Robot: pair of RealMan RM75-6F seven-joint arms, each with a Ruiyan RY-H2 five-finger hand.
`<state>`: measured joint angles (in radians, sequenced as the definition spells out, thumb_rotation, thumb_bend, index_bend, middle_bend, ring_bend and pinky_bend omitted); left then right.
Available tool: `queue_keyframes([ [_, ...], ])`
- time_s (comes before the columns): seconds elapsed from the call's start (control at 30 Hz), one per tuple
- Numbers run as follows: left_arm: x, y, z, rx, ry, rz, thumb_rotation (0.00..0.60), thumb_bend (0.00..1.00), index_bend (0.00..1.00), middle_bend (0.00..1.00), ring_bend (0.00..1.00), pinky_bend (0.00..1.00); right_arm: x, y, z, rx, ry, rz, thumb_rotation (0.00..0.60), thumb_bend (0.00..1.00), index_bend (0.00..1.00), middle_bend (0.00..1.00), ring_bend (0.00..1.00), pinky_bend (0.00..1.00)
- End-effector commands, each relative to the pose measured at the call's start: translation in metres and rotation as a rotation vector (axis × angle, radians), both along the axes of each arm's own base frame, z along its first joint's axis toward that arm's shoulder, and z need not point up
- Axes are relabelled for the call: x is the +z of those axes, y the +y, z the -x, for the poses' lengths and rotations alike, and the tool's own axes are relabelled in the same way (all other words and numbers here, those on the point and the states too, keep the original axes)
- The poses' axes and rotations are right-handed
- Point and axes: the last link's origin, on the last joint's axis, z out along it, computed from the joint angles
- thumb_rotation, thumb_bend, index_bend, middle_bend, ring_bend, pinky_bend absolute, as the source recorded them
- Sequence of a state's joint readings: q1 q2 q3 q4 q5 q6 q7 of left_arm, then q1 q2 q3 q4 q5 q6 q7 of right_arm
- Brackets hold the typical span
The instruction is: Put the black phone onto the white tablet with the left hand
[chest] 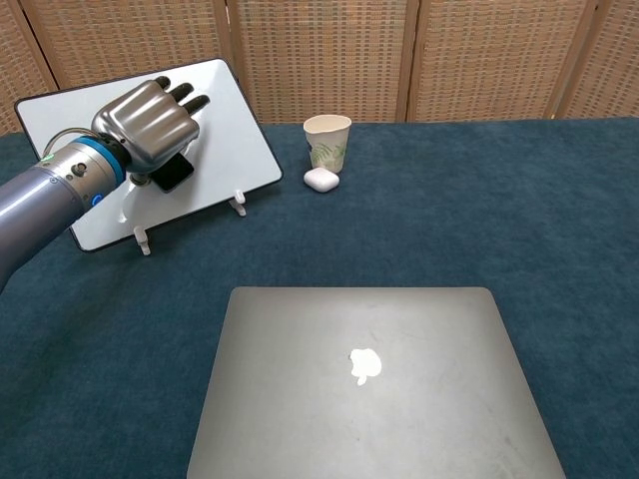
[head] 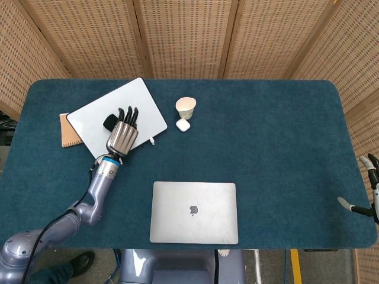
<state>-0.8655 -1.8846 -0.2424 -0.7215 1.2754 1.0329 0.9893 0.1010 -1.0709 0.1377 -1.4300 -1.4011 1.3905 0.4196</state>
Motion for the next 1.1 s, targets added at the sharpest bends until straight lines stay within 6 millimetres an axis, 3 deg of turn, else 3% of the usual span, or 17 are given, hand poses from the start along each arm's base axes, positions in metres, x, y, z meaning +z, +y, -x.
queue_keyframes([
  [0.03, 0.0, -0.001, -0.002, -0.012, 0.0, 0.002, 0.6, 0.1, 0.0, 0.0, 0.0, 0.02, 0.0, 0.0, 0.0, 0.002, 0.001, -0.001, 0.6, 0.0, 0.0, 0.0, 0.0, 0.0],
  [0.3, 0.001, -0.009, -0.006, -0.048, -0.01, 0.022, 0.6, 0.0, 0.0, 0.0, 0.0, 0.0, 0.001, 0.001, -0.001, 0.003, -0.001, 0.003, 0.6, 0.0, 0.0, 0.0, 0.0, 0.0],
  [0.5, 0.012, -0.015, -0.011, -0.067, -0.038, 0.018, 0.6, 0.0, 0.0, 0.0, 0.0, 0.0, 0.0, 0.001, -0.001, 0.008, -0.001, -0.001, 0.6, 0.0, 0.0, 0.0, 0.0, 0.0],
  [0.7, 0.042, -0.029, -0.019, -0.107, -0.12, 0.056, 0.6, 0.0, 0.0, 0.0, 0.0, 0.0, -0.001, 0.003, -0.003, 0.014, 0.005, -0.004, 0.6, 0.0, 0.0, 0.0, 0.0, 0.0],
  [0.83, 0.074, -0.054, -0.022, -0.136, -0.284, 0.089, 0.6, 0.0, 0.0, 0.0, 0.0, 0.0, -0.001, 0.004, -0.004, 0.017, 0.012, -0.002, 0.6, 0.0, 0.0, 0.0, 0.0, 0.0],
  [1.1, 0.141, -0.106, 0.015, -0.03, -0.597, 0.071, 0.6, 0.0, 0.0, 0.0, 0.0, 0.0, -0.006, 0.006, -0.01, 0.031, 0.04, -0.003, 0.6, 0.0, 0.0, 0.0, 0.0, 0.0],
])
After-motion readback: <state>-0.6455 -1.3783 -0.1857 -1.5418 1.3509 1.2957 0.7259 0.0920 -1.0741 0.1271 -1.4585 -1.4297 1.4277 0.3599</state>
